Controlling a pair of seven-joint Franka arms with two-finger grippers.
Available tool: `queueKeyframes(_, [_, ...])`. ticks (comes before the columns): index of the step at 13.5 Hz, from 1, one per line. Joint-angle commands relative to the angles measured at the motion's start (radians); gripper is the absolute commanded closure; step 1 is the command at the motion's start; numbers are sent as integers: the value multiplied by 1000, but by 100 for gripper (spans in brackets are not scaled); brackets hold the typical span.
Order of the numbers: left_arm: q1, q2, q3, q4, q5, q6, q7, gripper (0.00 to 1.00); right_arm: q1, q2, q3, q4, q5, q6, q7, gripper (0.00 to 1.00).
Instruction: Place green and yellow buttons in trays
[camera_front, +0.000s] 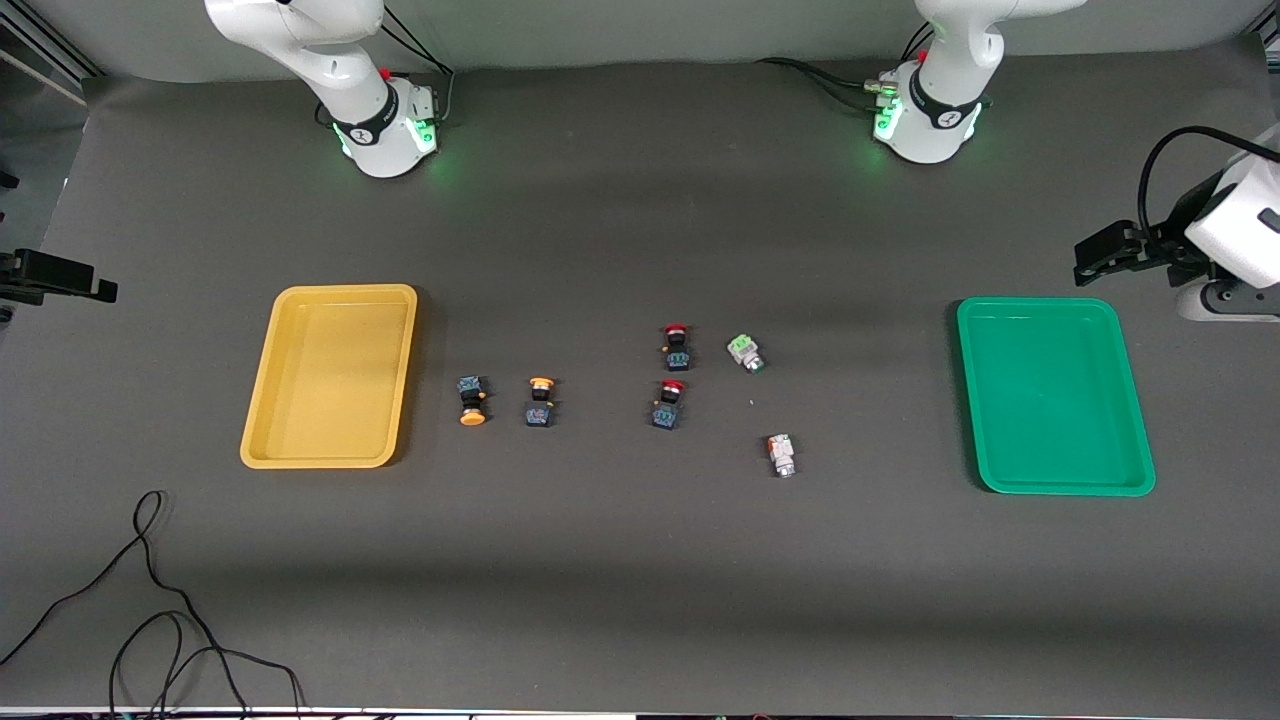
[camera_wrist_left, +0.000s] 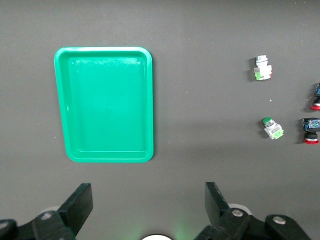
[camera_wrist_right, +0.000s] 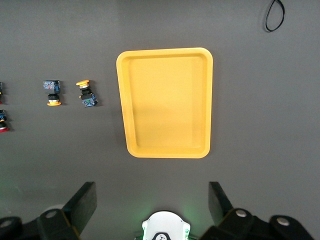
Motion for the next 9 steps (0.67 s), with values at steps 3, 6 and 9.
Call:
queueKeyframes(3, [-67,-22,-27,-31,-96,9,-169,0,101,-13,15,-1,9,-30,242,0])
queueKeyframes(6, [-189,-24,-27,-64,-96,60,-348,0,254,-4,16,-1,14,-13,421,0])
queueKeyframes(9, [-332,-17,-27,-92,-96,141,-576,0,318,34,15,-62,95,51,474,1])
